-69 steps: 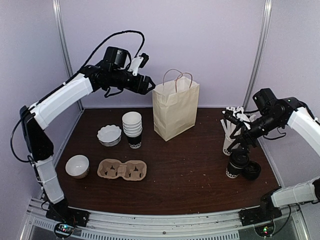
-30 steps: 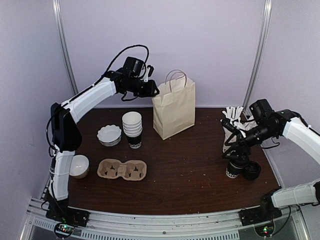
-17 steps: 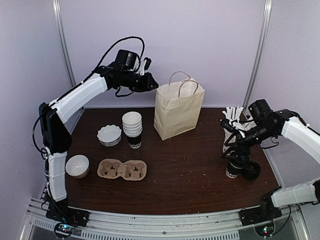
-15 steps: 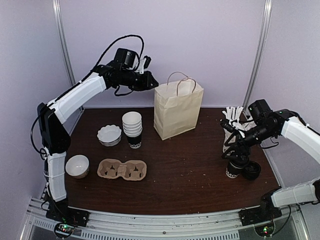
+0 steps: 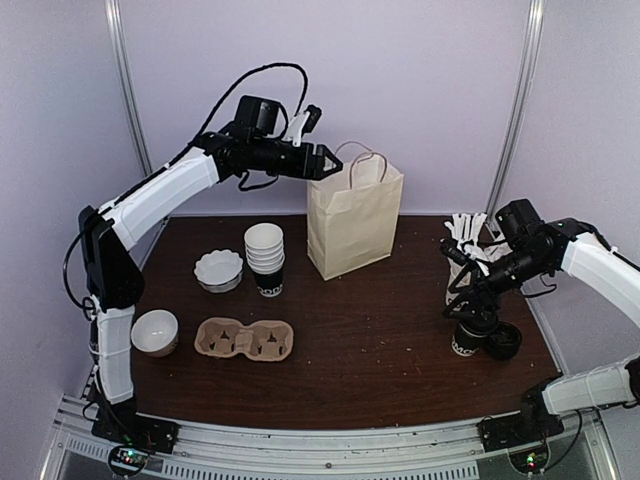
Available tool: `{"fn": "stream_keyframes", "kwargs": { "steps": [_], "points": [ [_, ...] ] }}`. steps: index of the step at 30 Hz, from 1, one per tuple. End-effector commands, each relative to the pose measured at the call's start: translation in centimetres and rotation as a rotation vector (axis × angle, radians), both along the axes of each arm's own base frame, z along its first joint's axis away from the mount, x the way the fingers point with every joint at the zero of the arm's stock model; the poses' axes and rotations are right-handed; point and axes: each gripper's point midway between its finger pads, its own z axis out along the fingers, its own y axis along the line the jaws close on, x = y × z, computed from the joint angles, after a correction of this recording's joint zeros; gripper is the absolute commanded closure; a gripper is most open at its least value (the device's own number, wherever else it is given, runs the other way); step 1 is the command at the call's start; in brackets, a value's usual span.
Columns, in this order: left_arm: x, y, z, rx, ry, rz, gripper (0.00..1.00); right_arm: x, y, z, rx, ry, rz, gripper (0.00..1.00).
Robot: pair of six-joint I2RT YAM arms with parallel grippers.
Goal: Pack the takeout coffee
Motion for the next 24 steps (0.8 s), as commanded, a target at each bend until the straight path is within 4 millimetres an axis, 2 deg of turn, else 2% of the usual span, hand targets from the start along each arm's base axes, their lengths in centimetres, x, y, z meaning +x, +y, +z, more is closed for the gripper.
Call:
{"fn": "stream_keyframes", "kwargs": {
  "steps": [1, 5, 10, 15, 21, 24],
  "points": [
    [0.5, -2.9, -0.1, -0.038, -0.111, -0.131, 0.30, 0.3, -0.2, -0.2, -0.011, -0.012, -0.007, 0.12],
    [0.5, -5.1, -1.6, -0.032, -0.107, -0.169, 0.30, 0.3, -0.2, -0.3, -0.016, -0.013, -0.010, 0.12],
    [2.8, -5.5, -3.1, -0.014, -0.121, -0.080, 0.32, 0.3, -0.3, -0.4, -0.020, -0.007, -0.011, 0.12],
    [2.9, -6.1, -3.3, -0.029, -0.126, -0.096, 0.50, 0.3, -0.4, -0.6, -0.026, -0.008, -0.012, 0.12],
    [1.1, -6.7, -1.6, -0.043, -0.163, -0.160, 0.75, 0.4, -0.4, -0.8, -0.033, -0.004, -0.012, 0.11],
    [1.0, -6.7, -1.3, -0.039, -0.171, -0.164, 0.81, 0.5, -0.4, -1.0, -0.038, 0.000, -0.012, 0.12]
  ]
}}
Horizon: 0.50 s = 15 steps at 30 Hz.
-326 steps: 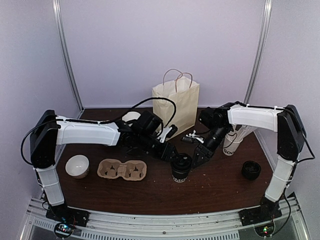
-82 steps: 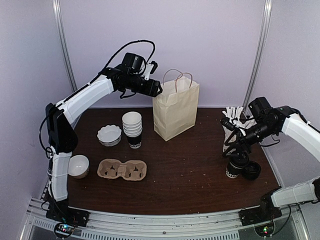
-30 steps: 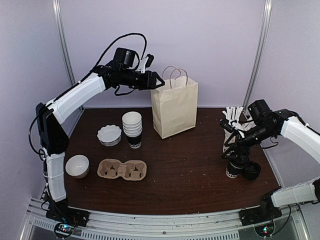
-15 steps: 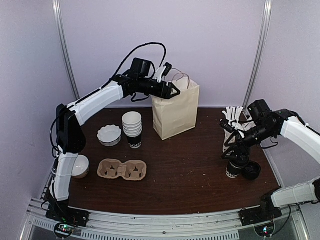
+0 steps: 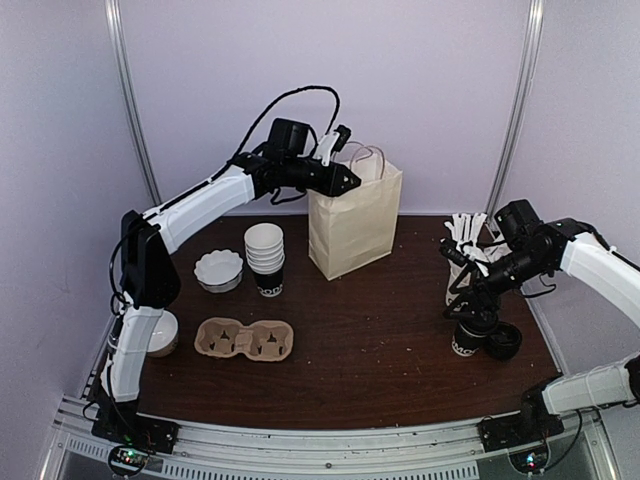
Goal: Pack the takeout coffee
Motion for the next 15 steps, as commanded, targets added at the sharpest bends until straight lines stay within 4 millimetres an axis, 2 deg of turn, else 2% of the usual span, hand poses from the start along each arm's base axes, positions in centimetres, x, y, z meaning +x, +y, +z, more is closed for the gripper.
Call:
{"fn": "stream_keyframes", "kwargs": {
  "steps": [1, 5, 9, 12, 15],
  "points": [
    [-1.3, -0.4, 3.8, -0.047, -0.084, -0.040, 0.83, 0.3, -0.2, -0.7, -0.018, 0.002, -0.003, 0.12],
    [-2.8, -0.6, 5.2, -0.048, -0.108, -0.062, 0.93, 0.3, -0.2, -0.8, -0.023, 0.006, -0.003, 0.12],
    [-5.4, -0.8, 7.2, -0.052, -0.135, -0.119, 0.98, 0.5, -0.3, -1.0, -0.031, 0.003, -0.006, 0.12],
    [-7.8, -0.6, 7.7, -0.041, -0.120, -0.179, 0.99, 0.5, -0.3, -0.8, -0.028, 0.002, -0.005, 0.12],
    [-10.2, 0.0, 7.2, -0.008, -0.109, -0.242, 0.99, 0.4, -0.2, -0.7, -0.023, -0.001, -0.003, 0.12]
  ]
}}
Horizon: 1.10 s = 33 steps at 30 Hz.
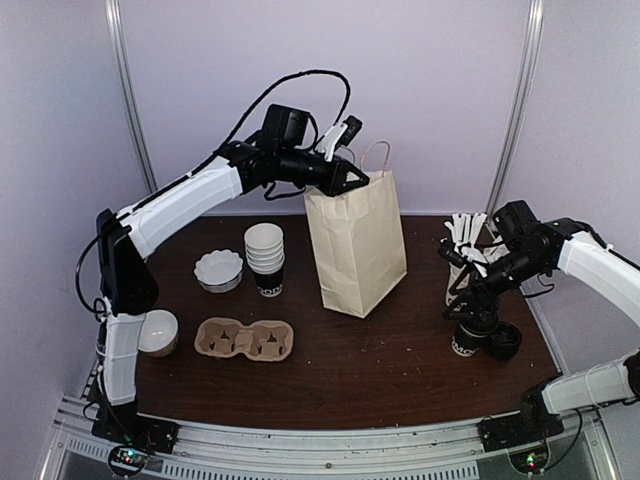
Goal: Pack the takeout coffee
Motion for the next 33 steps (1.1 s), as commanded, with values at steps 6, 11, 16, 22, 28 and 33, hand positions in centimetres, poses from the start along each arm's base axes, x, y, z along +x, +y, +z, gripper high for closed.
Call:
{"fn": "stream_keyframes", "kwargs": {
  "steps": [6, 11, 16, 22, 28, 33],
  "points": [
    [-8.2, 2.8, 2.8, 0.028, -0.108, -0.247, 1.00, 0.1, 0.1, 0.0, 0.002, -0.008, 0.008, 0.12],
    [-9.4, 2.7, 2.7, 0.013, -0.118, -0.317, 1.00, 0.0, 0.2, 0.2, 0.012, -0.003, 0.016, 0.12],
    [-10.3, 1.8, 3.3, -0.049, -0.193, -0.419, 1.00, 0.0, 0.1, 0.4, 0.010, -0.021, 0.009, 0.12],
    [-12.0, 1.1, 4.2, -0.121, -0.230, -0.562, 0.98, -0.1, -0.1, 0.6, 0.009, -0.031, 0.000, 0.12],
    [-12.9, 1.4, 1.8, -0.081, -0.177, -0.621, 0.96, 0.0, -0.2, 0.5, 0.005, -0.032, -0.007, 0.12],
    [-13.5, 2.6, -1.7, 0.029, -0.129, -0.625, 0.94, 0.0, -0.1, 0.4, 0.007, -0.027, -0.001, 0.12]
  ]
}}
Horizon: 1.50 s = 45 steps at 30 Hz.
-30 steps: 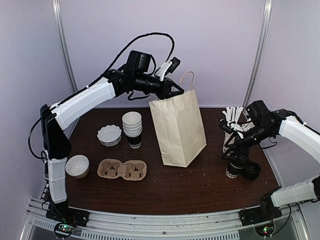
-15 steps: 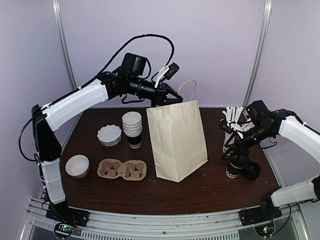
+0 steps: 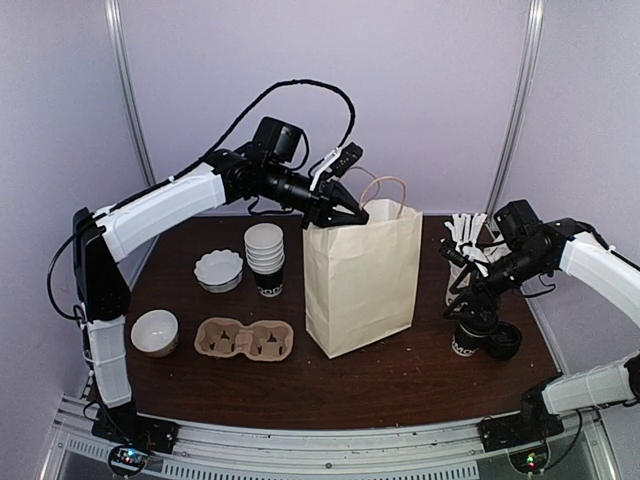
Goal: Pack the takeout coffee
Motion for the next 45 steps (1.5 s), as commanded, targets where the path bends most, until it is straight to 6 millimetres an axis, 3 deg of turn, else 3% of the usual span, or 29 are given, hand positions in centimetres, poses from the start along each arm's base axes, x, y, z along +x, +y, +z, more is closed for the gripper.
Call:
{"fn": "stream_keyframes", "kwargs": {
  "steps": [1, 2, 4, 7, 11, 13, 18, 23, 27, 32, 36, 39, 43, 45],
  "points": [
    [-1.0, 1.3, -2.3, 0.073, -0.013, -0.039, 0.93, 0.1, -0.1, 0.1, 0.005, -0.013, 0.000, 0.12],
    [-1.0, 1.6, -2.4, 0.086, -0.016, -0.031, 0.90, 0.1, 0.0, 0.1, 0.006, -0.011, 0.001, 0.12],
    [-1.2, 2.0, -2.4, 0.103, -0.022, -0.009, 0.71, 0.1, 0.0, 0.1, 0.005, -0.007, 0.004, 0.12],
    [-1.7, 2.9, -1.7, 0.111, -0.034, 0.017, 0.57, 0.0, 0.1, 0.2, 0.013, -0.004, 0.010, 0.12],
    [-3.3, 4.3, 0.2, 0.101, -0.059, 0.039, 0.45, -0.2, 0.3, 0.7, 0.029, -0.009, 0.019, 0.12],
    [-4.6, 5.4, 1.9, 0.080, -0.085, 0.048, 0.43, -0.2, 0.4, 1.1, 0.038, -0.012, 0.023, 0.12],
    [-6.2, 7.3, 3.9, 0.037, -0.102, 0.087, 0.37, 0.0, 0.6, 0.8, 0.039, 0.006, 0.030, 0.12],
    [-0.5, 8.4, 3.9, 0.110, -0.091, 0.456, 0.30, 0.0, 0.7, 0.4, 0.037, 0.029, 0.037, 0.12],
    [-0.3, 7.2, 2.0, 0.169, -0.005, 0.436, 0.29, -0.1, 0.6, 0.4, 0.031, 0.016, 0.034, 0.12],
    [1.5, 5.9, -2.0, 0.281, 0.046, 0.490, 0.31, -0.2, 0.3, 0.1, 0.019, 0.007, 0.024, 0.12],
    [3.4, 5.6, -4.2, 0.364, 0.064, 0.555, 0.41, -0.3, 0.2, 0.2, 0.020, -0.002, 0.024, 0.12],
    [3.3, 4.7, -4.8, 0.365, 0.083, 0.517, 0.52, -0.3, 0.2, 0.2, 0.018, -0.006, 0.023, 0.11],
    [3.8, 4.2, -5.0, 0.375, 0.068, 0.501, 0.80, -0.4, 0.2, 0.0, 0.015, -0.003, 0.024, 0.11],
    [4.0, 4.0, -5.2, 0.384, 0.060, 0.487, 0.89, -0.4, 0.1, 0.0, 0.014, -0.003, 0.024, 0.11]
  ]
}}
